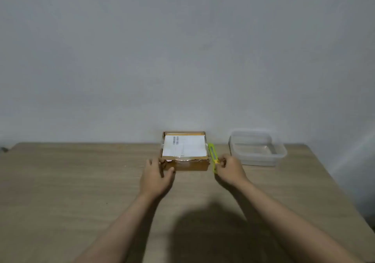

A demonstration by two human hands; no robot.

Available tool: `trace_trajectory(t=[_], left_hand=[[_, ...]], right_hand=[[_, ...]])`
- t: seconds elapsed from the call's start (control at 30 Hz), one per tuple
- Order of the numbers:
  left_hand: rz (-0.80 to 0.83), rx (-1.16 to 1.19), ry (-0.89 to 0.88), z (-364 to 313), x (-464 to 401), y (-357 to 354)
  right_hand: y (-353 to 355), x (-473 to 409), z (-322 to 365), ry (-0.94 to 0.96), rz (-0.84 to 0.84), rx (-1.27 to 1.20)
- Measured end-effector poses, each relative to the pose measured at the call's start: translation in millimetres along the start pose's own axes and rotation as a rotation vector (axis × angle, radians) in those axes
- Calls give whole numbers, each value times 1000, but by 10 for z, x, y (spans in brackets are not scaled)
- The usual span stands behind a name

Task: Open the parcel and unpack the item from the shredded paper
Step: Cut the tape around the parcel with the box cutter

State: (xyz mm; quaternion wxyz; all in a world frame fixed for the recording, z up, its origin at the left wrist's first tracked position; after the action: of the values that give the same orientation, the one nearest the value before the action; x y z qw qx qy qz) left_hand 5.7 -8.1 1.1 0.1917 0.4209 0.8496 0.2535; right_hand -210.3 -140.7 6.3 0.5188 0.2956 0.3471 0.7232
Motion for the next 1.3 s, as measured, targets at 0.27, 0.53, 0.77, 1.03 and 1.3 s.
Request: trace_trajectory(t=[0.27, 0.53, 0.77, 1.03, 1.3], left_hand=[[42, 238, -106, 126, -197, -128], [-2, 220, -102, 239, -256, -249], [-29, 180, -91, 290, -262, -325], [-34, 177, -107, 300, -257, -316], [-14, 221, -134, 281, -273, -249]], right_hand=[[-201, -159, -39, -52, -15, 138], [-236, -242, -90, -34, 47, 28], [-36, -143, 8, -68, -38, -139], [63, -230, 396, 172, -68, -252], [-198, -301, 387, 183, -19, -155]])
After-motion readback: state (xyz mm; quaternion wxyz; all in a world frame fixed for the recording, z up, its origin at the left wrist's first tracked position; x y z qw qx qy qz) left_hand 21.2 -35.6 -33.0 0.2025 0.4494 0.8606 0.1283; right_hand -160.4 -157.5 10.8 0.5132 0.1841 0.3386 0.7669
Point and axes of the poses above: each hand's wrist, its own x-axis away from the middle knuckle, its own y-axis out of the back of the hand, z = x × y, the point moved 1 cm from there along -x, towards the middle knuckle, and after that the axes turned 9 degrees about x, right-handed, at the moved point
